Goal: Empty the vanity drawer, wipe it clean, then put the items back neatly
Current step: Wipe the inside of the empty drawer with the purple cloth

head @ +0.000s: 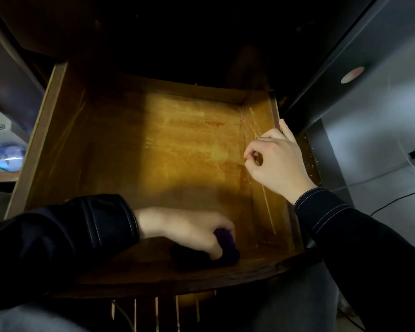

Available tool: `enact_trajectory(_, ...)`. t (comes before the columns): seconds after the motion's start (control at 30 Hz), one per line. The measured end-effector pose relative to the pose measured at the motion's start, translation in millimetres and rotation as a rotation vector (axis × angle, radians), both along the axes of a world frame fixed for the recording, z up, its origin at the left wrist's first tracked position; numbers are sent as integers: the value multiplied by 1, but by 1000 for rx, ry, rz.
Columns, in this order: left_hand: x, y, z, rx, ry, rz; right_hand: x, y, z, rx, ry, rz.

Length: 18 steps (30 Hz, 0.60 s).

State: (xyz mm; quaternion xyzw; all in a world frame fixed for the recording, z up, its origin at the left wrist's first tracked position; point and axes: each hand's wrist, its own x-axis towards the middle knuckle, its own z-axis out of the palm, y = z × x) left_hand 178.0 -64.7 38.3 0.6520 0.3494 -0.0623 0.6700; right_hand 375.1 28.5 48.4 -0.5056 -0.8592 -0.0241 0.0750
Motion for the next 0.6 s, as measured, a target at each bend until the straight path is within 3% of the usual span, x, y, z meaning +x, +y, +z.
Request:
enact_trajectory(0.13, 3, -7, -18, 166, 149, -85, 0, 1, -1, 6, 11, -10)
enact_trajectory(0.33, -7, 3, -4, -75, -89, 21, 1, 1, -3, 17, 28, -4)
enact_trajectory(0.5, -3, -1, -21, 20, -20, -66, 1, 1, -3, 16, 43, -3)
enact_trajectory(0.6, 7, -6, -35, 256, 43, -25, 1, 0, -2, 8, 22, -9)
